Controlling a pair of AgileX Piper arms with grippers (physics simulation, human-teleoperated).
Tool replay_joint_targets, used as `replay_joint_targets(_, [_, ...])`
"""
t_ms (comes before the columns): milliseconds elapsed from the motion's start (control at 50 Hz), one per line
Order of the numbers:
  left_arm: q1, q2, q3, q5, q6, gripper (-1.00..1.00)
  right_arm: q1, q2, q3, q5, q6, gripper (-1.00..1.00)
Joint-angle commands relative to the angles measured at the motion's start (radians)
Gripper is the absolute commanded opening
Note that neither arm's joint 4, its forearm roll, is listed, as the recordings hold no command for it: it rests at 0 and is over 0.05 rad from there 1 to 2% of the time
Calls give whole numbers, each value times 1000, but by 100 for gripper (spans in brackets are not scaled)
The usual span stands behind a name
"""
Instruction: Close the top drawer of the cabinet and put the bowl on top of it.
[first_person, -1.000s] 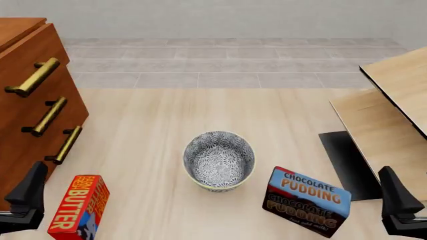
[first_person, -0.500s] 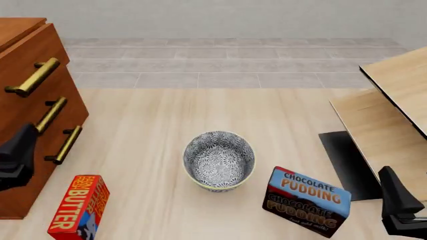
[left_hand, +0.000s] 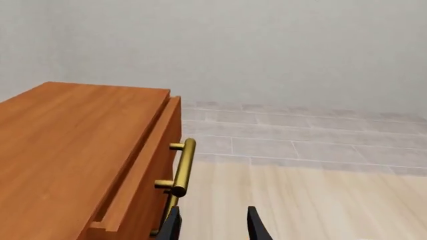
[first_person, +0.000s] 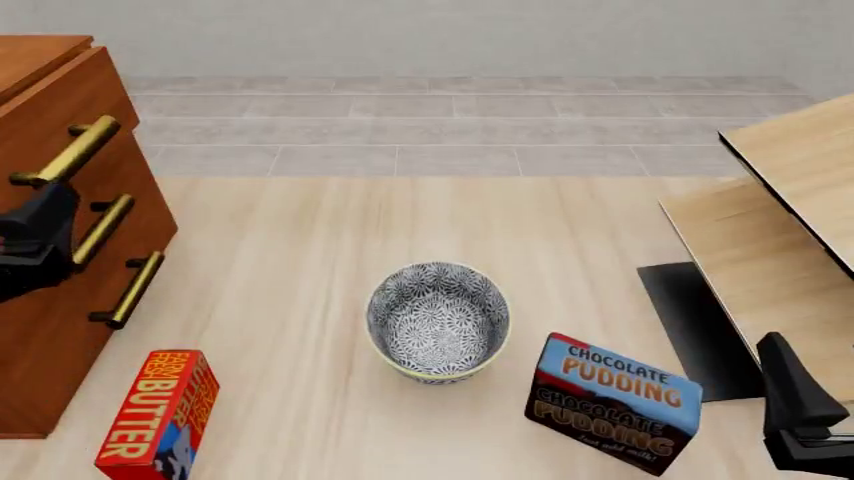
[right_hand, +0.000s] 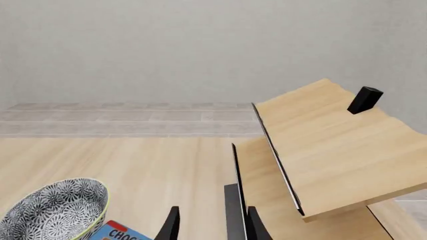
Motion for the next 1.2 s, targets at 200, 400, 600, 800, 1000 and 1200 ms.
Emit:
replay_joint_targets(200, [56,133,-49,-59,-45,100,1,0,0,0,0,100])
replay_joint_targets(400, [92,166,-35,-85,-84,100,1,0,0,0,0,100])
replay_joint_targets(600, [118,184,-8,-132,-96,100,1,0,0,0,0,100])
replay_joint_targets(800, [150,203,9,-154,-98,100,1,0,0,0,0,100])
replay_joint_targets(1000, [188,214,49,-205,-80,100,1,0,0,0,0,100])
replay_joint_targets(1200, [211,226,64,-226,-76,100,1,0,0,0,0,100])
